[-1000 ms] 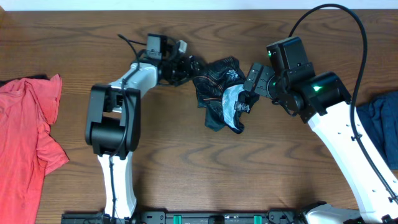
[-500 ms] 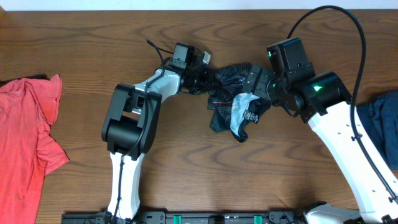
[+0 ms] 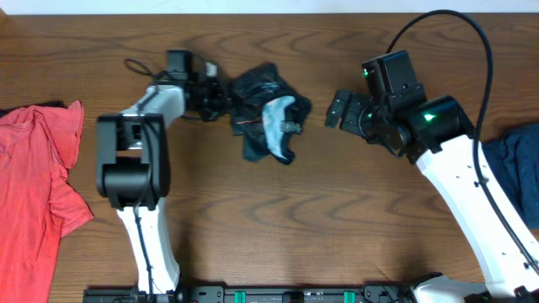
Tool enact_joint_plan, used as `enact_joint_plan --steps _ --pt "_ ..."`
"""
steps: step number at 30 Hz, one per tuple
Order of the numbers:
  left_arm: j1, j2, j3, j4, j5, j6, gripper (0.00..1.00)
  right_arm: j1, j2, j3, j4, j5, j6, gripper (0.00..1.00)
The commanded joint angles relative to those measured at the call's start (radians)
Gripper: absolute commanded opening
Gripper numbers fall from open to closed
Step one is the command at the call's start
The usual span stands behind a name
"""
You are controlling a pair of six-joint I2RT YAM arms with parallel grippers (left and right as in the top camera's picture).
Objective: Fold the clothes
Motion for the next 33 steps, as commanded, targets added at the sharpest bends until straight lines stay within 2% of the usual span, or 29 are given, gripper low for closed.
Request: enact_joint_plan --steps 1,11,26,33 --pt "0.034 0.056 -0.04 -0.05 -0.145 -0.008 0.06 -0.002 0.082 0.002 0.039 -0.103 -0.023 0.99" --pt "0.086 0.054 -0.04 -0.051 -0.145 -0.008 0.06 0.043 0.454 -0.007 0.354 -0.405 0.021 0.99" --pt "0.121 0.054 -0.04 -0.049 -0.152 0.004 0.06 0.162 0.669 -0.007 0.721 -0.402 0.185 0.99" --pt "0.121 0.054 -0.04 -0.052 -0.143 0.008 0.06 0.169 0.766 -0.007 0.799 -0.402 0.278 0.99"
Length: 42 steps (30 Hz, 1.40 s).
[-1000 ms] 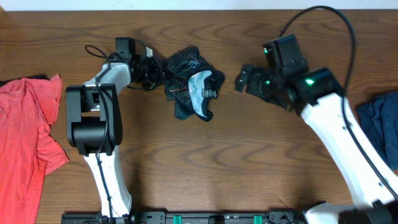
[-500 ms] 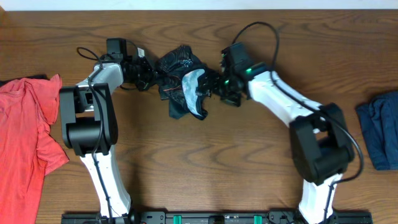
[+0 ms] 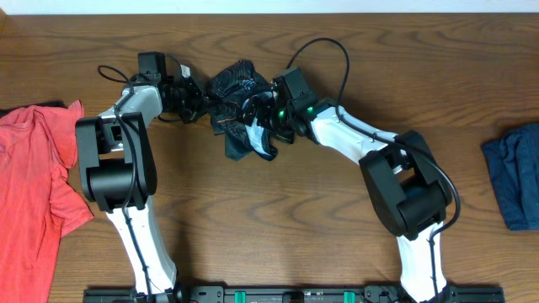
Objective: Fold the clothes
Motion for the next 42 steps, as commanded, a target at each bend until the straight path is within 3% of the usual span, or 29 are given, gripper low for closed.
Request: enact_joint_plan --steps 1,15,17,18,19,20,24,27,28,29,31,33,35,42 --pt "0.018 0.056 -0.041 -0.028 -0.16 0.006 0.06 0.006 0.091 -0.008 0.011 0.017 0.069 0.99" --pt "0.018 0.055 -0.041 -0.028 -0.114 0.01 0.06 -0.004 0.216 -0.008 0.244 0.107 0.22 0.99" --pt "0.018 0.055 -0.041 -0.028 -0.112 0.01 0.06 -0.011 0.216 -0.008 0.262 0.119 0.231 0.84" --pt "0.018 0.055 -0.041 -0.028 -0.111 0.01 0.06 -0.014 0.216 -0.008 0.274 0.119 0.238 0.7" --pt "0.018 0.055 -0.041 -0.028 -0.111 0.01 0.06 -0.019 0.216 -0.008 0.288 0.119 0.246 0.39" --pt "0.018 0.055 -0.041 -0.028 -0.109 0.01 0.06 -0.024 0.216 -0.008 0.291 0.123 0.263 0.2" --pt "0.018 0.055 -0.041 -0.028 -0.1 0.01 0.06 -0.04 0.216 -0.008 0.301 0.132 0.289 0.02" --pt "0.018 0.055 -0.041 -0.028 -0.069 0.01 0.06 -0.055 0.216 -0.008 0.301 0.136 0.255 0.01" --pt "0.018 0.055 -0.041 -0.028 -0.056 0.01 0.09 -0.066 0.216 -0.006 0.301 0.134 0.214 0.01" --pt "0.018 0.055 -0.041 -0.028 -0.05 0.009 0.33 -0.073 0.216 -0.004 0.301 0.126 0.187 0.01" --pt "0.018 0.055 -0.041 -0.028 -0.047 0.009 0.68 -0.09 0.216 0.006 0.3 0.101 0.123 0.01" --pt "0.018 0.055 -0.041 -0.028 -0.047 0.009 0.94 -0.109 0.21 0.017 0.296 0.073 0.061 0.01" --pt "0.018 0.055 -0.041 -0.028 -0.047 0.009 1.0 -0.129 0.194 0.026 0.281 0.065 0.014 0.01" --pt "0.018 0.055 -0.041 -0.027 -0.044 0.008 0.98 -0.189 0.084 0.078 0.171 0.104 -0.163 0.01"
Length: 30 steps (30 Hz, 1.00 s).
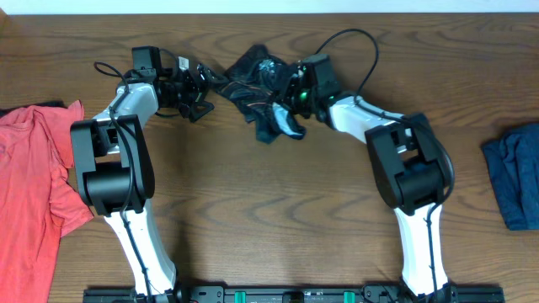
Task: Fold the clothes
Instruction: 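Lift the jersey bundle with the right gripper and carry it right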
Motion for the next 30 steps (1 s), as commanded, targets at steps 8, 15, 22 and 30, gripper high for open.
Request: enact_joint_plan --steps 8,15,22,30 --pt "0.008 0.084 -0.054 -0.028 -0.144 0.002 0.98 -0.066 -0.259 0.127 -0.305 0.222 -0.337 0.01" --pt "0.008 0.084 -0.054 -0.039 -0.144 0.002 0.98 -0.18 -0.402 0.144 -0.415 0.235 -0.38 0.01" --pt "0.001 0.084 -0.054 -0.061 -0.144 0.002 0.98 -0.356 -0.47 0.156 -0.538 0.233 -0.476 0.01" --pt "-0.026 0.084 -0.054 -0.061 -0.144 0.003 0.98 -0.577 -0.473 0.241 -0.754 0.223 -0.64 0.01"
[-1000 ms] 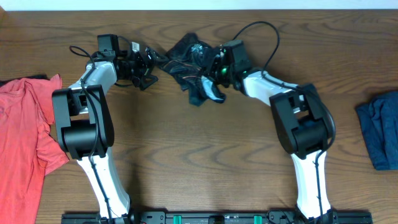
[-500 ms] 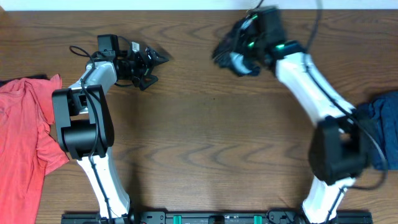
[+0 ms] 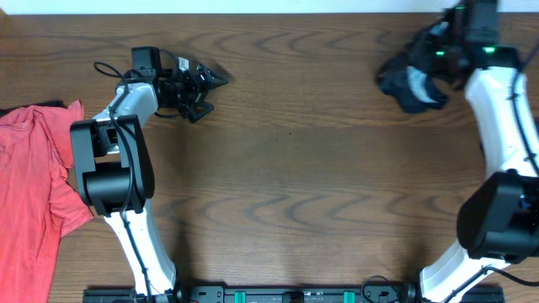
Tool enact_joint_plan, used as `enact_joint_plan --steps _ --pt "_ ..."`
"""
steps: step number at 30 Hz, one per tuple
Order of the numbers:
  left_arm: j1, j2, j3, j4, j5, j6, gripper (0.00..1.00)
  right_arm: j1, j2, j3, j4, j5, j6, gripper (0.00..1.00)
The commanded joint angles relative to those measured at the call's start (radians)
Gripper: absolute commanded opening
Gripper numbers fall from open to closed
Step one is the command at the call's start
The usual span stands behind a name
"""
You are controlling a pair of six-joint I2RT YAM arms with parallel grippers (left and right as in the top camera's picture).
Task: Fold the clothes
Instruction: 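Lift the jersey bundle with the right gripper and carry it right, then place the jersey onto the blue garment at the right edge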
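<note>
A dark navy garment (image 3: pixel 406 82) with a pale inner patch is bunched up at the far right of the table, and my right gripper (image 3: pixel 434 66) is shut on it. The fingers are mostly buried in the cloth. My left gripper (image 3: pixel 209 91) is at the far left-centre of the table, open, its fingers spread with nothing between them. It is well away from the dark garment.
A red shirt (image 3: pixel 34 177) lies spread at the table's left edge, partly off it. The right arm (image 3: pixel 505 126) stretches along the right side and covers that edge. Bare wood (image 3: pixel 286 168) fills the middle.
The dark garment was between both grippers at top centre. It is now at the far right in the right gripper. The left gripper has let go and stayed in place.
At first the left gripper held the crumpled dark garment at top centre while the right gripper stood open beside it. Then the right gripper was on the garment too, and both held it. Now only the right gripper holds it, at the far right.
</note>
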Motion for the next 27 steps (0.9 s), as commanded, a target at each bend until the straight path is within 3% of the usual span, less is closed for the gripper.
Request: enact_joint_plan --steps 1,8,27 --pt "-0.027 0.084 -0.055 -0.043 -0.147 0.002 0.98 -0.087 -0.035 0.072 -0.037 -0.006 -0.118 0.01" --pt "-0.059 0.084 -0.055 -0.042 -0.159 0.002 0.98 -0.279 -0.035 0.124 -0.116 -0.044 -0.193 0.01" --pt "-0.1 0.084 -0.055 -0.04 -0.158 0.001 0.98 -0.71 -0.034 0.124 -0.105 -0.163 -0.267 0.01"
